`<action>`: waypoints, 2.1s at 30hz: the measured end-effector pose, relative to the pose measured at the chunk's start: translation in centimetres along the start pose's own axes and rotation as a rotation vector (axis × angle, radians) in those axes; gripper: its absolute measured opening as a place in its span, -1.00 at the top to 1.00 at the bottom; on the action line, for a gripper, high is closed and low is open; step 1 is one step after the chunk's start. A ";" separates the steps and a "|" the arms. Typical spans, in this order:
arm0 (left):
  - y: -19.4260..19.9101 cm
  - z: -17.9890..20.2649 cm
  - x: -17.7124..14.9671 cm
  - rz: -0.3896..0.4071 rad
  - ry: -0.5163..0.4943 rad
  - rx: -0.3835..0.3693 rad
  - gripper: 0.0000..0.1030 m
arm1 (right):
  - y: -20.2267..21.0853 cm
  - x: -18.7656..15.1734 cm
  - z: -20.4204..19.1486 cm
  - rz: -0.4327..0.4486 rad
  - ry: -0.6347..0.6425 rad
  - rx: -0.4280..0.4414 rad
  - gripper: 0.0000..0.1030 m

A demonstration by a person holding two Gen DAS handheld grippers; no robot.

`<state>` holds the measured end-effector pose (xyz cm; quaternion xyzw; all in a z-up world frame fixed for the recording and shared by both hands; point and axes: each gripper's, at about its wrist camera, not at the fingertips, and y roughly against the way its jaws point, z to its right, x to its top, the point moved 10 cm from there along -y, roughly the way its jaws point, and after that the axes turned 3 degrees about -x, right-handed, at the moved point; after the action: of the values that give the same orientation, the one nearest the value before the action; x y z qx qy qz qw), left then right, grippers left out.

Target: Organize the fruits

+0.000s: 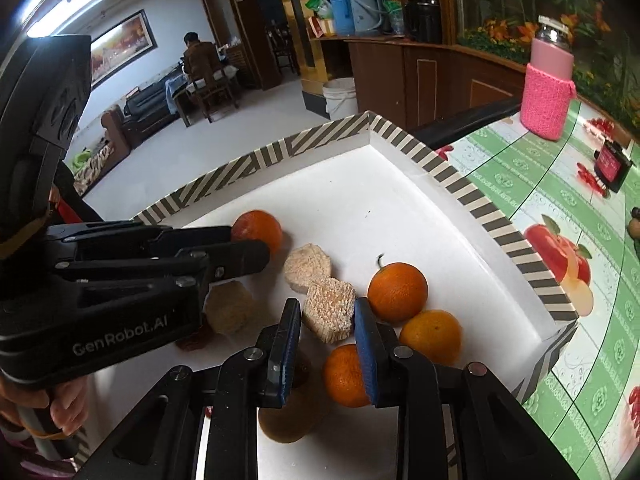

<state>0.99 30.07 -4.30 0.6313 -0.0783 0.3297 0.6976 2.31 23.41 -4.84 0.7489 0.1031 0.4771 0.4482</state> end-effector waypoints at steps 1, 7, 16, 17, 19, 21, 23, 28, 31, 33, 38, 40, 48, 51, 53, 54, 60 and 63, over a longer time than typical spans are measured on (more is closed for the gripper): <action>0.0 -0.1 0.0 -0.001 0.000 0.002 0.48 | 0.2 0.0 0.0 0.004 -0.014 0.010 0.49; 0.7 0.0 0.1 0.030 -0.018 0.038 0.28 | 1.6 -0.5 0.3 0.021 -0.036 0.011 0.43; 4.2 1.5 0.0 0.170 -0.047 0.074 -0.06 | 6.7 -1.6 1.8 0.142 -0.116 -0.033 0.43; 4.6 1.8 -0.2 0.188 -0.052 0.078 -0.06 | 7.0 -1.6 2.0 0.152 -0.125 -0.043 0.43; 5.6 2.4 -0.3 0.232 -0.063 0.091 -0.06 | 8.1 -1.9 2.7 0.172 -0.137 -0.086 0.43; 6.5 3.1 -0.6 0.271 -0.086 0.105 -0.06 | 8.7 -2.2 3.0 0.186 -0.144 -0.114 0.43; 7.0 3.9 -1.1 0.294 -0.113 0.127 -0.06 | 9.4 -2.6 3.3 0.200 -0.165 -0.121 0.43; 7.4 4.9 -2.7 0.294 -0.093 0.090 -0.06 | 10.6 -3.6 3.5 0.223 -0.188 -0.160 0.43; 7.8 5.2 -3.4 0.304 -0.085 0.094 -0.06 | 11.1 -4.2 3.5 0.228 -0.189 -0.180 0.43; 8.4 5.3 -3.7 0.320 -0.087 0.105 -0.06 | 11.3 -4.4 3.5 0.232 -0.189 -0.187 0.43; 9.5 5.6 -4.2 0.353 -0.082 0.113 -0.06 | 11.7 -4.9 3.4 0.240 -0.196 -0.182 0.43; 9.7 5.7 -4.3 0.361 -0.085 0.114 -0.06 | 11.8 -5.1 3.4 0.239 -0.198 -0.190 0.43; 9.9 6.5 -4.5 0.369 -0.107 0.124 -0.06 | 11.6 -5.5 3.5 0.230 -0.207 -0.193 0.43; 9.9 6.6 -4.5 0.374 -0.107 0.130 -0.06 | 11.4 -5.5 3.5 0.229 -0.209 -0.187 0.43; 9.9 6.6 -4.6 0.377 -0.109 0.139 -0.06 | 11.3 -5.5 3.3 0.228 -0.209 -0.183 0.43; 9.9 6.6 -4.6 0.377 -0.110 0.146 -0.06 | 11.1 -5.4 3.2 0.226 -0.205 -0.182 0.43; 9.8 6.1 -4.6 0.381 -0.099 0.158 -0.06 | 10.6 -5.3 2.7 0.216 -0.191 -0.180 0.43; 9.7 5.8 -4.6 0.372 -0.096 0.161 -0.06 | 10.4 -5.2 2.6 0.208 -0.188 -0.178 0.43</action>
<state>-6.14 22.87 2.44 0.6745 -0.2003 0.4277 0.5675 -1.15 12.89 -0.50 0.7542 -0.0599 0.4559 0.4688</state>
